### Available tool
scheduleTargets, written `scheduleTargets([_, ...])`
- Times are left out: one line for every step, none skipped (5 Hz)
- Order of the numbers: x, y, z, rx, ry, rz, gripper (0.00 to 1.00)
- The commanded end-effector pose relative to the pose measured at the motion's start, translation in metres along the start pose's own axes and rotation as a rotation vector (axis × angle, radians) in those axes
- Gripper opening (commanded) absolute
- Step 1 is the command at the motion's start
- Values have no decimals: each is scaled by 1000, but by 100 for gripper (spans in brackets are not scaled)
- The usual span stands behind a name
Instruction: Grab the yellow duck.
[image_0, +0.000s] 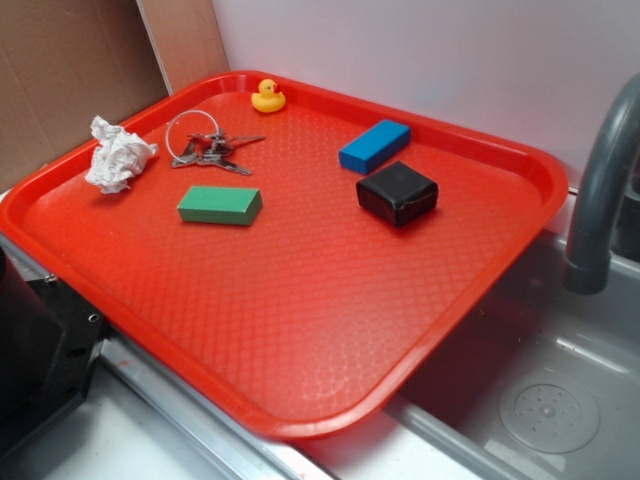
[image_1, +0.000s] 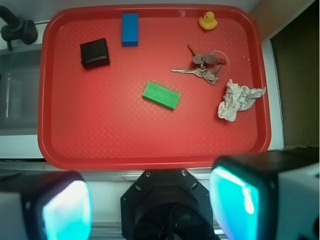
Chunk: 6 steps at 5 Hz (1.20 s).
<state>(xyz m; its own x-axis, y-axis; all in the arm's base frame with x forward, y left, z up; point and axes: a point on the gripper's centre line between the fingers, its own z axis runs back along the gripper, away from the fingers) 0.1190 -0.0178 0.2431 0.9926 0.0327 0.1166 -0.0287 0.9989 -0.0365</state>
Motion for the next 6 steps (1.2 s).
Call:
scheduleTargets([0,0,0,0,0,0,100])
scheduleTargets([42,18,-33,-20,-24,74,100])
scheduleTargets([83,25,-54,37,-92,54,100])
scheduleTargets([83,25,-54,37,-92,54,100])
scheduleTargets([83,25,-54,37,-92,54,100])
scheduleTargets([83,25,-54,37,-92,54,100])
